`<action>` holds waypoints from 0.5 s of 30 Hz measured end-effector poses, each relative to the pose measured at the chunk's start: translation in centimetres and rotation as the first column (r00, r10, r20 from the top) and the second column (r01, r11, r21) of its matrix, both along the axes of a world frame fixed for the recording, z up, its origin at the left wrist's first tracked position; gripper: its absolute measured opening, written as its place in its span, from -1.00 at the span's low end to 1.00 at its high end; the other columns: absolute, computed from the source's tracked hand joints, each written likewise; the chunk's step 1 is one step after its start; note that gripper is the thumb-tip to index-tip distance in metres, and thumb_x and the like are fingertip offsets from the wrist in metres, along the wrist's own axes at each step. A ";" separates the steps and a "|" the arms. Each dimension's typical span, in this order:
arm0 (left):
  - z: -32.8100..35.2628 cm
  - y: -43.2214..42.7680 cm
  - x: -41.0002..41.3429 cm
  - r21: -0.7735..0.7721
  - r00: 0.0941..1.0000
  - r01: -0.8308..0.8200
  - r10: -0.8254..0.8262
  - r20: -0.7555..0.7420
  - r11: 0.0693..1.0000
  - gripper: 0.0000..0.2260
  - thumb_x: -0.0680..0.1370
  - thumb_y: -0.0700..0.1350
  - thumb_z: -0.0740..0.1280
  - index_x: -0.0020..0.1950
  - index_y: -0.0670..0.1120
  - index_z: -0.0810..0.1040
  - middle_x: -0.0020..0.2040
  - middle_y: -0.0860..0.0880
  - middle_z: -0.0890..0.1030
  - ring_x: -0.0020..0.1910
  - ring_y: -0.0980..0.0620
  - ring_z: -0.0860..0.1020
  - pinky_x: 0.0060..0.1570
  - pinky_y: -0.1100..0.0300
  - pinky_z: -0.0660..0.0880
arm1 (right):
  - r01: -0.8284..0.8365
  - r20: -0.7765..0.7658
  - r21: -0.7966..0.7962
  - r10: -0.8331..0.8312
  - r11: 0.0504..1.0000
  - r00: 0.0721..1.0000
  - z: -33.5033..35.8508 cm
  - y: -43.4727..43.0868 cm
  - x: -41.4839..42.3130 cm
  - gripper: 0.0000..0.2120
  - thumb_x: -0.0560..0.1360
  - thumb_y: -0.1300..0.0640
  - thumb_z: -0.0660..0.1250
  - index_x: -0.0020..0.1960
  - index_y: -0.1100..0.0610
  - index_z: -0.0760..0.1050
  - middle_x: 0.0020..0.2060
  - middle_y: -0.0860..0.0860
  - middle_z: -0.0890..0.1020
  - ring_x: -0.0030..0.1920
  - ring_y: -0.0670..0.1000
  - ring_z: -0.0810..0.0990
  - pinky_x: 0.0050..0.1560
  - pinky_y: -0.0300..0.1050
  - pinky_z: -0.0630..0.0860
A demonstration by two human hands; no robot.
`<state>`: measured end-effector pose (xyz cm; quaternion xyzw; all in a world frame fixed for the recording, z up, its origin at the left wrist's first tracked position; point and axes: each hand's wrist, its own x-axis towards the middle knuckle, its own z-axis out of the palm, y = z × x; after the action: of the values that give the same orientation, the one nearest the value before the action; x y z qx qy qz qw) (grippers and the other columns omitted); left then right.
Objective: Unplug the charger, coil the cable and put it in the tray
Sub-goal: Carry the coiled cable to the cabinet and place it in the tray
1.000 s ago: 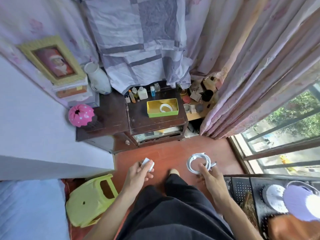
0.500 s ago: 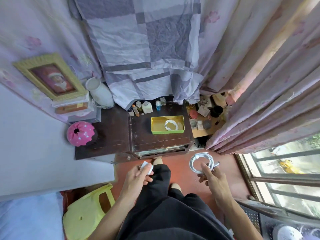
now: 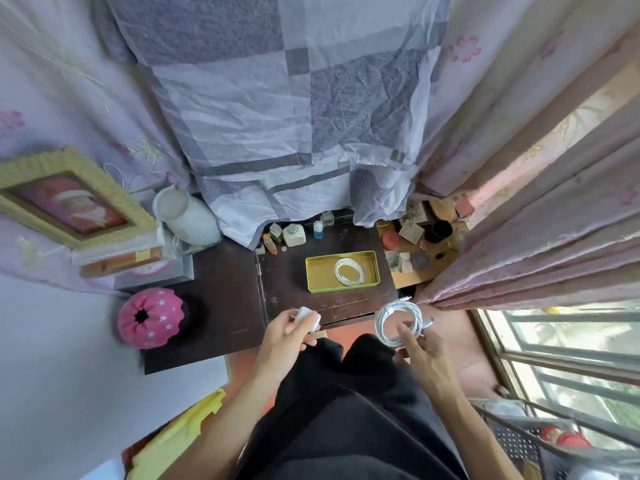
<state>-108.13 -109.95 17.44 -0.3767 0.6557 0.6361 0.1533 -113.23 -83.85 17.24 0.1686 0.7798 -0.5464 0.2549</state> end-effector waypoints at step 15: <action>-4.5 -2.3 -4.9 -0.006 0.981 -0.149 0.149 0.121 0.989 -0.75 0.49 0.13 0.44 0.06 0.02 0.63 -0.09 0.07 0.74 -0.24 0.14 0.72 -0.12 0.18 0.55 | -0.071 0.126 0.109 0.057 0.992 0.990 -7.9 -4.0 -5.9 -0.53 0.61 -0.19 0.38 -0.17 0.22 0.70 -0.42 0.12 0.66 -0.42 -0.13 0.60 -0.35 -0.27 0.51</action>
<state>-112.98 -112.21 12.97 -0.4624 0.6143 0.6226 0.1453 -119.16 -87.83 9.32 0.1908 0.7974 -0.4815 0.3097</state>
